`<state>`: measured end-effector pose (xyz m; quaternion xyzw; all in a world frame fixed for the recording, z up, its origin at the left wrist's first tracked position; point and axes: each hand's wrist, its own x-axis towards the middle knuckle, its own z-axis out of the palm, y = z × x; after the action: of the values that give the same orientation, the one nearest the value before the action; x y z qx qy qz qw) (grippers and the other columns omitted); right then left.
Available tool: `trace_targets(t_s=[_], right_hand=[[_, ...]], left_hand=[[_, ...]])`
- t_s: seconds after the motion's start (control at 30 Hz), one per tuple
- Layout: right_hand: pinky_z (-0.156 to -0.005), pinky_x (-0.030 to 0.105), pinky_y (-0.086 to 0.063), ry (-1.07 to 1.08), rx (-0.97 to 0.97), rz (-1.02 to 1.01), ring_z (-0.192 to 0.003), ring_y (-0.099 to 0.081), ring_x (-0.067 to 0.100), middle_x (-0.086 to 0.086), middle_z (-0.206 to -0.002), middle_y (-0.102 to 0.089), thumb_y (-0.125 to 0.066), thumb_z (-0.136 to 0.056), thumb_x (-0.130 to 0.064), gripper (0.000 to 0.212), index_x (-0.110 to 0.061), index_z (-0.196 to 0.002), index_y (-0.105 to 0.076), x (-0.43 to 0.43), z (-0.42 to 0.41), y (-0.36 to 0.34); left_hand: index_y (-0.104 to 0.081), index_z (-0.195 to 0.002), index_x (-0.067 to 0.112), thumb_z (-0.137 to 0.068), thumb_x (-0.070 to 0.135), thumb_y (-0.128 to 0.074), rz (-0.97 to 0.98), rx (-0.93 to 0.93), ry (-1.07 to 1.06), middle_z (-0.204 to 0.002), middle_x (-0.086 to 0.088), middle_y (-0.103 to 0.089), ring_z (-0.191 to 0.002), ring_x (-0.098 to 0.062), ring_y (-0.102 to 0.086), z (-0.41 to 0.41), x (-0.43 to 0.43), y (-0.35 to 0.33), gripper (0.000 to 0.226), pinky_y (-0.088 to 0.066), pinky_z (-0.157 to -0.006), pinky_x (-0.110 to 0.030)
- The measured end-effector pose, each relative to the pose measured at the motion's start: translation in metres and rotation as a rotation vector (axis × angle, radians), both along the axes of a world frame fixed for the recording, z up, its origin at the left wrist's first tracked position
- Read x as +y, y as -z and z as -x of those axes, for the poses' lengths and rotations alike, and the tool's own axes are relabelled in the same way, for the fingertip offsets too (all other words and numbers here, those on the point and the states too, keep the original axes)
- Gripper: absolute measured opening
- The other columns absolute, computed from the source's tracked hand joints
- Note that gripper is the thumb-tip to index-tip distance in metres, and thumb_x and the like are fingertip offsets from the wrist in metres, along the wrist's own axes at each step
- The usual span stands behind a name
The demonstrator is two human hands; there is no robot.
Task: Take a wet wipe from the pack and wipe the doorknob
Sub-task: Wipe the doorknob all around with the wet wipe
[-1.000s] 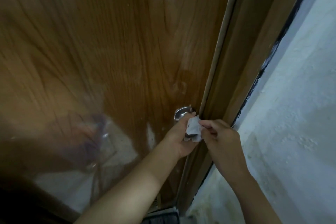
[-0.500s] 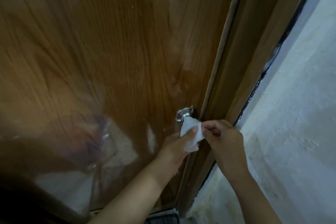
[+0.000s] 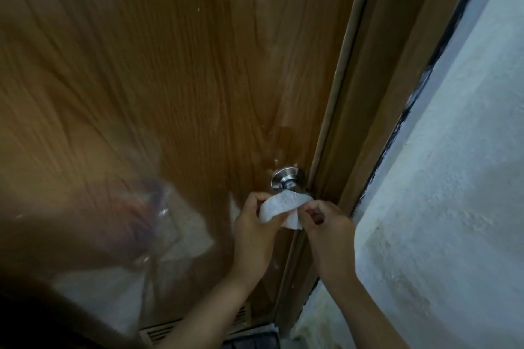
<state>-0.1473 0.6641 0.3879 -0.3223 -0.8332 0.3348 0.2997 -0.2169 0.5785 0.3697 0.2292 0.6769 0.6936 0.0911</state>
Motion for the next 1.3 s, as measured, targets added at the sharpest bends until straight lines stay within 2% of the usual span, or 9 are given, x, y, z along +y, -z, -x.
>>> trace_targets(t_s=[0.3,0.43,0.53,0.6,0.87,0.97,1.03,1.2,1.3], right_hand=[[-0.074,0.014,-0.049,-0.121,0.158,-0.081,-0.083,-0.058,0.009,0.003,-0.095,-0.063,-0.065,-0.082,-0.005,0.008,-0.007,-0.089,-0.067,-0.017,0.01,0.011],[-0.067,0.005,-0.036,-0.042,0.084,-0.163,-0.076,-0.053,0.006,0.007,-0.1,-0.064,-0.064,-0.083,-0.007,0.005,-0.009,-0.086,-0.067,-0.009,0.008,0.018],[-0.067,0.008,-0.04,0.024,0.116,-0.264,-0.073,-0.052,0.006,0.005,-0.097,-0.062,-0.062,-0.085,-0.007,0.008,-0.01,-0.085,-0.069,0.001,0.008,-0.002],[-0.067,0.017,-0.049,0.001,0.158,-0.363,-0.076,-0.058,0.011,0.006,-0.095,-0.063,-0.062,-0.084,-0.008,0.01,-0.009,-0.089,-0.071,0.002,0.009,-0.015],[-0.071,0.025,-0.055,-0.143,-0.149,-0.568,-0.085,-0.067,0.021,0.01,-0.105,-0.068,-0.074,-0.075,-0.013,0.029,-0.007,-0.102,-0.068,0.011,0.022,-0.026],[-0.091,0.029,-0.048,0.138,-0.289,-0.13,-0.115,-0.05,0.022,0.013,-0.129,-0.054,-0.043,-0.096,-0.024,0.034,-0.005,-0.125,-0.047,0.024,0.043,0.002],[-0.08,0.03,-0.053,0.506,-0.193,-0.235,-0.105,-0.048,0.019,0.015,-0.112,-0.066,-0.034,-0.097,-0.026,0.029,-0.006,-0.113,-0.048,0.045,0.052,0.02],[-0.095,0.03,-0.044,-0.268,-0.339,-0.343,-0.117,-0.053,0.021,0.011,-0.135,-0.05,-0.043,-0.096,-0.027,0.04,-0.008,-0.13,-0.047,0.008,0.026,-0.007],[-0.09,0.026,-0.048,-0.134,-0.151,-0.287,-0.114,-0.057,0.018,0.005,-0.137,-0.051,-0.044,-0.093,-0.039,0.045,-0.011,-0.128,-0.053,0.01,0.025,-0.007]], left_hand=[[-0.054,-0.081,0.028,-0.079,0.026,-0.068,0.168,0.045,-0.108,-0.093,0.004,-0.054,-0.089,-0.003,-0.052,0.009,-0.003,0.016,0.014,-0.043,-0.07,-0.009],[-0.055,-0.076,0.05,-0.068,0.058,-0.062,0.362,0.014,-0.078,-0.115,0.003,-0.045,-0.112,-0.022,-0.045,0.012,-0.008,0.028,0.013,-0.049,-0.091,-0.041],[-0.055,-0.076,0.038,-0.08,0.038,-0.066,0.293,0.071,-0.04,-0.09,0.003,-0.056,-0.083,0.01,-0.051,0.014,-0.011,0.017,0.012,-0.044,-0.075,-0.008],[-0.057,-0.077,0.028,-0.084,0.023,-0.065,0.153,0.054,-0.018,-0.07,0.004,-0.055,-0.06,0.004,-0.052,0.013,-0.009,-0.001,0.011,-0.041,-0.057,-0.008],[-0.045,-0.089,0.041,-0.08,0.006,-0.067,0.033,0.174,-0.073,-0.087,0.01,-0.057,-0.08,-0.001,-0.058,0.023,0.004,-0.018,0.042,-0.049,-0.069,-0.016],[-0.041,-0.095,0.044,-0.085,0.005,-0.06,0.134,0.137,0.046,-0.107,0.005,-0.054,-0.101,-0.01,-0.058,0.015,0.007,0.0,0.045,-0.05,-0.086,-0.025],[-0.038,-0.104,0.044,-0.088,0.008,-0.057,0.147,0.189,0.03,-0.118,0.004,-0.049,-0.106,-0.003,-0.054,0.008,0.005,0.007,0.044,-0.049,-0.091,-0.023],[-0.032,-0.116,0.051,-0.09,0.013,-0.052,0.017,0.373,-0.066,-0.12,0.004,-0.046,-0.107,0.0,-0.053,0.003,0.002,0.007,0.05,-0.045,-0.085,-0.009],[-0.039,-0.109,0.042,-0.09,0.026,-0.044,0.04,0.484,-0.079,-0.108,0.004,-0.047,-0.1,-0.004,-0.053,0.005,-0.001,0.008,0.026,-0.045,-0.085,-0.015]])
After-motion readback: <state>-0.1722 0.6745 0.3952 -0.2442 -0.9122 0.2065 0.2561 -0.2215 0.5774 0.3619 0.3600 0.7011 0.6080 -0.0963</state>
